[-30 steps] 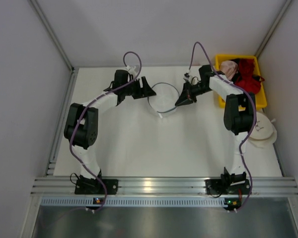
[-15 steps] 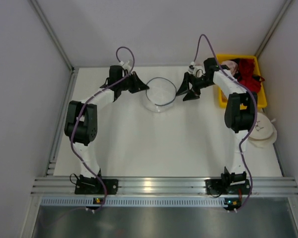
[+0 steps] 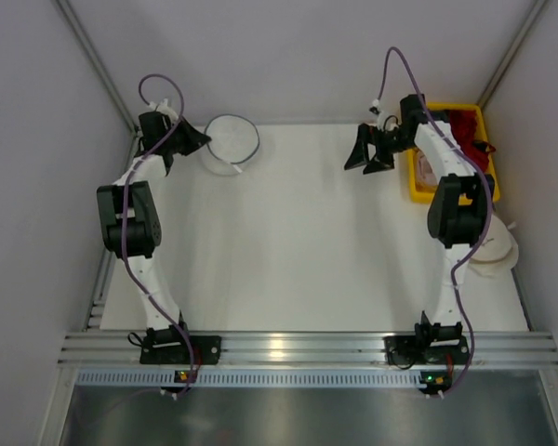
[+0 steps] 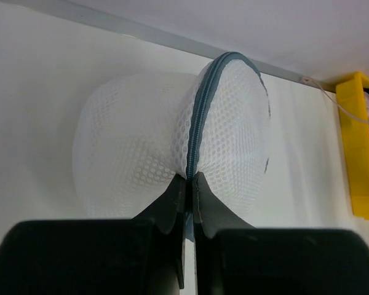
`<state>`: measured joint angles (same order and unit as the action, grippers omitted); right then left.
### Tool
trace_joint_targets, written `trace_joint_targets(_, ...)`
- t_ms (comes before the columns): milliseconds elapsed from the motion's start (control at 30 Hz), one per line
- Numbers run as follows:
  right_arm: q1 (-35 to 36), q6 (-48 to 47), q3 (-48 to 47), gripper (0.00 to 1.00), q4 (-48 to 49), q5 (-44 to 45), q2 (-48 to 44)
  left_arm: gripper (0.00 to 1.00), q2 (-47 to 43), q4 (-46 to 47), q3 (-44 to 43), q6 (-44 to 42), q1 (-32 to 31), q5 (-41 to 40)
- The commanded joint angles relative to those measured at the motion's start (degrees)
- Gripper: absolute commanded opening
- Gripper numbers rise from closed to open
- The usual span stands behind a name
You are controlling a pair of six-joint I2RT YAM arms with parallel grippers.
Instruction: Place the bra in the laundry bag and zip it closed
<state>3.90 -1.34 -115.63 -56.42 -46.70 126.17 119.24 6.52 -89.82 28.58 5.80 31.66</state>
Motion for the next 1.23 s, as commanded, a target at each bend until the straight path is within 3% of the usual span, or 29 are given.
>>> trace_joint_targets(0,0.05,-4.80,-0.56,1.00,-0.88,3.01,-4.79,0.06,0.99,2.79,-2.02,-2.74,1.57,-1.16)
trace_joint_targets(167,0.05,-6.30,0.58,0.99,0.26,6.26,-8.13,0.15,0.56,2.88,-2.46,-3.18,4.39,-0.99)
trace_joint_targets(200,0.05,-6.39,0.67,0.99,0.87,6.88,-8.57,0.32,0.03,2.88,-2.55,-3.26,4.74,-0.99)
trace_joint_targets(233,0.05,-6.83,0.50,0.99,0.96,7.49,-9.53,0.42,-0.23,1.84,-2.81,-4.05,5.09,-0.55)
trace_joint_targets(300,0.05,-7.62,0.23,1.00,1.66,9.77,-10.41,0.91,-1.46,-0.97,-4.73,-6.15,5.53,-0.81)
trace_joint_targets(333,0.05,-8.32,0.06,0.99,1.93,10.83,-11.55,0.99,-1.90,-2.81,-5.97,-9.73,5.53,-0.20)
trace_joint_targets(533,0.05,-14.64,0.40,1.00,4.82,19.26,-18.22,0.99,-4.89,-29.17,-19.93,-29.50,5.45,-0.10)
trace_joint_targets(667,0.05,-17.99,10.30,0.99,12.18,22.96,-26.66,0.99,-9.80,-39.73,-20.93,-38.58,5.53,3.13)
trace_joint_targets(800,-0.03,-13.86,20.87,0.99,19.42,26.40,-36.41,0.98,-19.56,-41.86,-11.89,-42.55,5.18,2.28)
trace_joint_targets(1000,-0.03,-15.62,28.96,0.99,13.20,17.88,-39.95,0.99,-30.71,-41.68,4.27,-40.79,4.74,-4.06)
trace_joint_targets(1200,-0.03,-14.48,41.00,0.99,14.67,17.87,-44.77,0.99,-39.34,-41.77,14.49,-42.90,2.38,-9.94)
